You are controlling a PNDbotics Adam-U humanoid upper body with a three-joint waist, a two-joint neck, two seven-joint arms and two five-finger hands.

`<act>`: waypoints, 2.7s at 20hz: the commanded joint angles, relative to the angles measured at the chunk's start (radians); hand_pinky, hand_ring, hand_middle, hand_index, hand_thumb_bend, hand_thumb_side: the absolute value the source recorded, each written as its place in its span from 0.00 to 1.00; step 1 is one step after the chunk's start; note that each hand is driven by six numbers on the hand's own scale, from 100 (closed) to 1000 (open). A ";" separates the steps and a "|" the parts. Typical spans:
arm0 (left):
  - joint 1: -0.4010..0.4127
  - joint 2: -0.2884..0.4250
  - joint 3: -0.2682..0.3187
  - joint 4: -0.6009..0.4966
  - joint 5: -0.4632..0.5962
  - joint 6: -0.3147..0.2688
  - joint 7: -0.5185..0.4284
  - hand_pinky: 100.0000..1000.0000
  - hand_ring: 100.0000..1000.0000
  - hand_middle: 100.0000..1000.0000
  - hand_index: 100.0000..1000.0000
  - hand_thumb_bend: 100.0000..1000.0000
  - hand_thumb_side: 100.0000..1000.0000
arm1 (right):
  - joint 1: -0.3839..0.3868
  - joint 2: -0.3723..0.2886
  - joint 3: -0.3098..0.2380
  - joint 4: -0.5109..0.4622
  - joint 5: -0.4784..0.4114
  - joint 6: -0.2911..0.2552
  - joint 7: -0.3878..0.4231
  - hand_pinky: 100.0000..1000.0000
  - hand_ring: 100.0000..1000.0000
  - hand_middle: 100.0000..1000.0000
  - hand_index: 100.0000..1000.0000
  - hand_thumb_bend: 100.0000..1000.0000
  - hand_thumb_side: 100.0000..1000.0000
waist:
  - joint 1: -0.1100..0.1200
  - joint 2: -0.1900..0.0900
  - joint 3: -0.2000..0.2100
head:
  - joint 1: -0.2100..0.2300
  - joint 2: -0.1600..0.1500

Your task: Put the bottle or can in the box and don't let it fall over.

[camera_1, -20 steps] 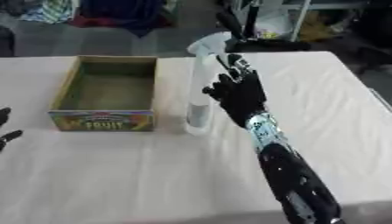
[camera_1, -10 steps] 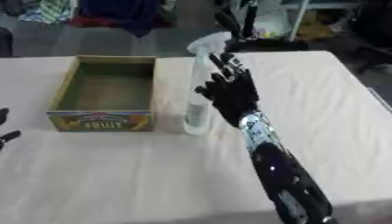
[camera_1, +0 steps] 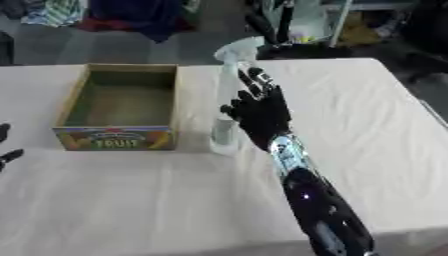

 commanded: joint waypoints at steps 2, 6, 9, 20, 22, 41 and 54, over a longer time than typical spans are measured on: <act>-0.006 0.010 -0.003 -0.018 0.004 -0.001 -0.004 0.79 1.00 0.85 0.96 0.00 0.99 | -0.027 0.003 -0.004 -0.025 -0.019 0.002 -0.004 0.37 0.06 0.02 1.00 0.00 0.41 | 0.005 -0.010 -0.001 | -0.004 0.003; -0.005 0.011 -0.003 -0.017 0.004 -0.001 -0.005 0.79 1.00 0.85 0.96 0.00 0.99 | -0.041 0.002 -0.003 -0.039 -0.035 0.003 -0.006 0.36 0.06 0.02 1.00 0.00 0.40 | 0.004 -0.012 0.000 | -0.004 0.005; -0.005 0.011 -0.004 -0.017 0.004 -0.001 -0.006 0.79 1.00 0.85 0.96 0.00 0.99 | -0.052 0.001 -0.004 -0.045 -0.044 0.002 -0.009 0.36 0.06 0.02 1.00 0.00 0.40 | 0.004 -0.013 0.002 | -0.005 0.005; -0.003 0.012 -0.006 -0.016 0.005 -0.001 -0.008 0.79 1.00 0.85 0.96 0.00 0.99 | -0.118 -0.012 -0.018 -0.095 -0.101 -0.016 -0.023 0.36 0.06 0.03 1.00 0.00 0.36 | 0.002 -0.018 0.003 | -0.007 0.010; -0.003 0.013 -0.007 -0.015 0.005 -0.001 -0.009 0.79 1.00 0.85 0.96 0.00 0.99 | -0.134 -0.013 -0.023 -0.109 -0.120 -0.020 -0.028 0.36 0.06 0.03 1.00 0.00 0.35 | 0.002 -0.019 0.004 | -0.009 0.011; -0.048 -0.009 -0.041 -0.014 0.019 -0.002 -0.043 0.79 1.00 0.85 0.96 0.00 0.98 | -0.357 -0.052 -0.050 -0.151 -0.228 -0.062 -0.070 0.36 0.06 0.05 1.00 0.00 0.30 | 0.025 0.001 0.115 | -0.077 -0.023; -0.118 -0.029 -0.067 -0.010 0.035 0.000 -0.070 0.79 1.00 0.85 0.96 0.00 0.98 | -0.374 0.050 -0.046 0.054 -0.127 -0.029 -0.037 0.35 0.06 0.02 1.00 0.00 0.36 | 0.021 0.044 0.233 | -0.182 -0.066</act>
